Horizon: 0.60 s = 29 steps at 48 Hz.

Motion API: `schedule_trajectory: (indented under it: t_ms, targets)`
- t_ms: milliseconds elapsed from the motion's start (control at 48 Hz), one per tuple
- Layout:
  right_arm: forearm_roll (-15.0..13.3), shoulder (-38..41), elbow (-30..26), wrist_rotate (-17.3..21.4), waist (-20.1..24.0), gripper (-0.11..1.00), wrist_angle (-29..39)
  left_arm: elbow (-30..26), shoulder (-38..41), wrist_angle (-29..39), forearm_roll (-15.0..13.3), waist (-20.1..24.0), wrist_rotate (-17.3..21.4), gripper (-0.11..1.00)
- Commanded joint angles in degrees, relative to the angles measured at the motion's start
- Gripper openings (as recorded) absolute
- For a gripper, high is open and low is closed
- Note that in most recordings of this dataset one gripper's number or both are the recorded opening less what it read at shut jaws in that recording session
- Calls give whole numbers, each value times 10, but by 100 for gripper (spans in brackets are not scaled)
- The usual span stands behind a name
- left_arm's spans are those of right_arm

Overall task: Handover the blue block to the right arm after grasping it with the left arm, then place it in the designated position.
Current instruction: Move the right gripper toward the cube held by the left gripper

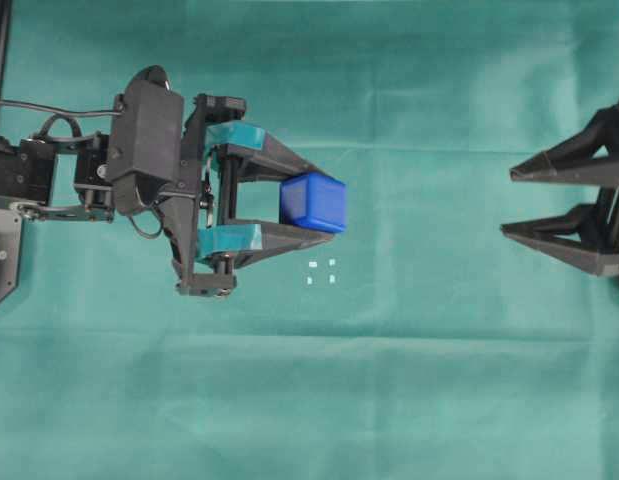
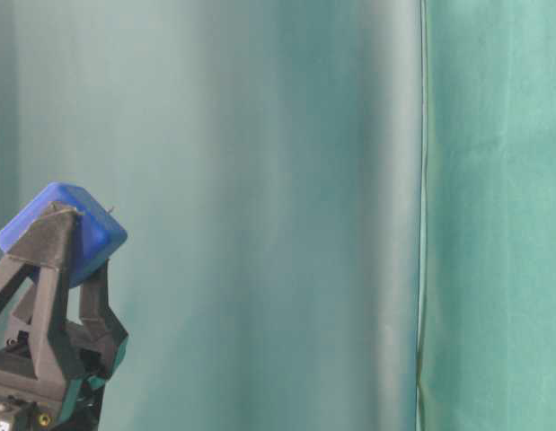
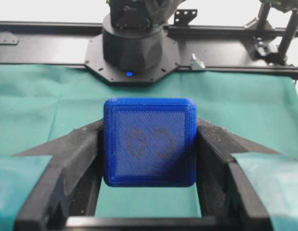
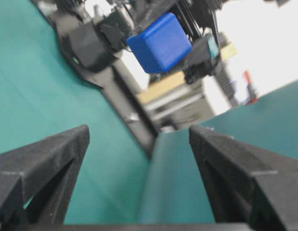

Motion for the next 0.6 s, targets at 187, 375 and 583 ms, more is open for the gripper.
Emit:
schedule_trajectory:
  t_ms: [187, 375, 583]
  targets:
    - [-70, 3, -16, -74, -1, 91, -4, -7, -6, -3, -1, 2, 0, 47]
    - [-70, 3, -18, -80, -1, 91, -4, -6, -6, -3, -1, 2, 0, 47]
    - [-70, 3, -21, -81, -1, 91, -4, -7, -6, -3, -1, 2, 0, 47]
